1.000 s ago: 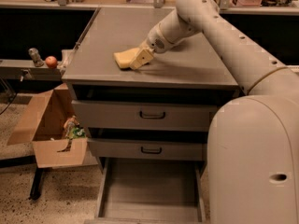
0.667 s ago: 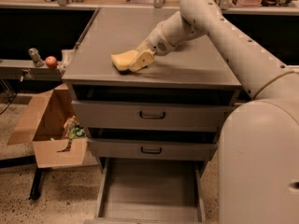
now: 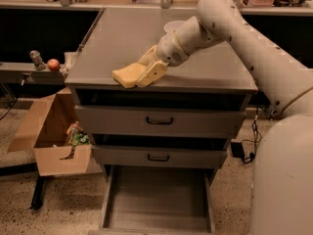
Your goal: Place sponge into bottom drawer
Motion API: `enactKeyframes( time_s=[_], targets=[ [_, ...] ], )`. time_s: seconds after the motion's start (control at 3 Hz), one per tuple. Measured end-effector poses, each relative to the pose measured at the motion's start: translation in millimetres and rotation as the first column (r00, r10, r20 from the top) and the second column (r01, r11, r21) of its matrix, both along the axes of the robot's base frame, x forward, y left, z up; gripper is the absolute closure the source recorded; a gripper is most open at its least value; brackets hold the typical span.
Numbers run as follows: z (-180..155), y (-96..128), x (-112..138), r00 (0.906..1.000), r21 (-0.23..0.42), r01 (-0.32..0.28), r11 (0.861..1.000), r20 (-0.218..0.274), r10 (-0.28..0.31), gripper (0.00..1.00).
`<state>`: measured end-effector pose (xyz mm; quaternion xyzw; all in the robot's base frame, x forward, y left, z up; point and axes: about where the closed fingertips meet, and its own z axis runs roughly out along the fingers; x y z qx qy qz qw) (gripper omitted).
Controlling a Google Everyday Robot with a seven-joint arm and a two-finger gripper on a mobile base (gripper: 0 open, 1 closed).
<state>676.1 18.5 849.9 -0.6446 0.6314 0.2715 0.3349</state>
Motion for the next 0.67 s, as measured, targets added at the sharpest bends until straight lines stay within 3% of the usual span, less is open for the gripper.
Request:
enactKeyframes(
  time_s=[0.33,0.67],
  targets=[
    [-0.3,0.3,-2.2,1.0000,-0.001,-0.002,1.000,0.002,0.002,1.00],
    [2.4,-0.8,-33.2,0.9987,-0.021,-0.014,1.000,0.048,0.015,1.00]
  ],
)
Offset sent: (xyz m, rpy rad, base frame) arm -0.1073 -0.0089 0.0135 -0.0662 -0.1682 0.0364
